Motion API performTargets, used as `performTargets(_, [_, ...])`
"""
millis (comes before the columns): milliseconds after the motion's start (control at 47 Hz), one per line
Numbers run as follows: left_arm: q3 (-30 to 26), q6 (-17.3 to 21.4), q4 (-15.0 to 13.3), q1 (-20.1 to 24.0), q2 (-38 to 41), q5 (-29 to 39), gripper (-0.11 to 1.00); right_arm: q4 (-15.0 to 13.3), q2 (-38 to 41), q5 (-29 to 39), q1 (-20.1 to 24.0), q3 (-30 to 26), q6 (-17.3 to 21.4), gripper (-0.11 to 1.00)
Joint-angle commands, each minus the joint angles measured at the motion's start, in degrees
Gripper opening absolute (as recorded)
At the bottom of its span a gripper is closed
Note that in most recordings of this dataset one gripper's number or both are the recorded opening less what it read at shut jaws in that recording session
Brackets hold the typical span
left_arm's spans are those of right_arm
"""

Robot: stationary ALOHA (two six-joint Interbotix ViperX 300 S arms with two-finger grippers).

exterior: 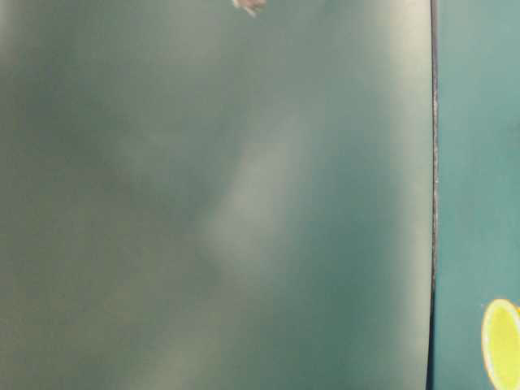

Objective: Move the block to the right with right arm.
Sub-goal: 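Move the right gripper left toward the orange cube, then lower the open right gripper around the orange cube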

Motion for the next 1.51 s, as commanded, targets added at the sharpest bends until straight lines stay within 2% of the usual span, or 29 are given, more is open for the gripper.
performTargets(0, [-1.67,0.09,0.18,-0.09,0.26,-0.26,0.0,0.0,1.58,-0.26,-0.88,-2.02,0.09,0.55])
performTargets(340, [-1.85,0.09,0.18,-0.09,0.26,-0.26,0.0,0.09,12.92,-1.49,-2.2,-4.57,0.0,0.59])
performTargets(829, [-1.93,0.09,0.18,-0.09,-0.62,2.55,0.0,0.09,30.23,-14.77,-1.85,-4.66,2.99,0.6])
performTargets(1233, [-1.93,0.09,0.18,-0.09,-0.62,2.55,0.0,0.09,41.57,-21.01,-1.67,-4.92,3.08,0.6])
performTargets(1488, [-2.02,0.09,0.18,-0.09,-1.05,2.55,0.0,0.09,45.44,-22.32,-1.67,-5.45,3.08,0.6])
